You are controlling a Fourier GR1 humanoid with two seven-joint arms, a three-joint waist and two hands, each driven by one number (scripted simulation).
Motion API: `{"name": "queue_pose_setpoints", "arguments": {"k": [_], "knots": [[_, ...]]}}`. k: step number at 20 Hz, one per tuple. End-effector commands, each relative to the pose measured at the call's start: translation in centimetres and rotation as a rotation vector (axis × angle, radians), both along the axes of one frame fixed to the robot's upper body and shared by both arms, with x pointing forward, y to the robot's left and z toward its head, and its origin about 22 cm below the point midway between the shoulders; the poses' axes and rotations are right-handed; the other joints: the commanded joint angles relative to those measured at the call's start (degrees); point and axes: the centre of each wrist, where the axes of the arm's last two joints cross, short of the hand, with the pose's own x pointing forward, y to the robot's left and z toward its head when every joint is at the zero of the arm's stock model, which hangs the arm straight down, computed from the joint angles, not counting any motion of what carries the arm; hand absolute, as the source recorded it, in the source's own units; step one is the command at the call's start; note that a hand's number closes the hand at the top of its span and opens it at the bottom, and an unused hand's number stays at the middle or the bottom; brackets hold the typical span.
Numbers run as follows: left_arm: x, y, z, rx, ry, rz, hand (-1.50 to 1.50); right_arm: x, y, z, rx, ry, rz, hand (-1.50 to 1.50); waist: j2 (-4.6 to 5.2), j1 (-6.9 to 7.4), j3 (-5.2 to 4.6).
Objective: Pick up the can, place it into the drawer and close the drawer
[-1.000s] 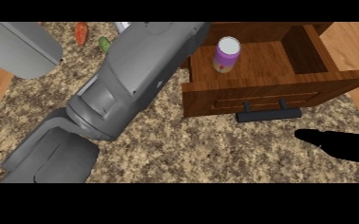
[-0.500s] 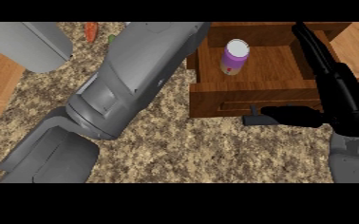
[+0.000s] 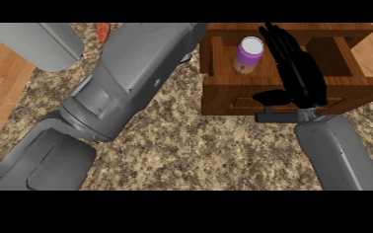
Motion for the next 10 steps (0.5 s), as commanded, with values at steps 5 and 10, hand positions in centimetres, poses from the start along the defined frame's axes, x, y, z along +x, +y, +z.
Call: {"name": "queue_pose_setpoints", "arguments": {"k": [5,10], "knots": [[1.0,3.4,0.9,0.002,0.003,0.016,-1.5,5.1,0.8,-3.3,-0.074,-0.016,-0.068,-1.5,-0.36,1.87,-0.02],[1.1,4.1,0.7,-0.009,0.01,0.039,-1.5,7.7,2.7,-3.1,-0.075,-0.099,-0.125,-1.5,-0.08,2.19,0.0]]}}
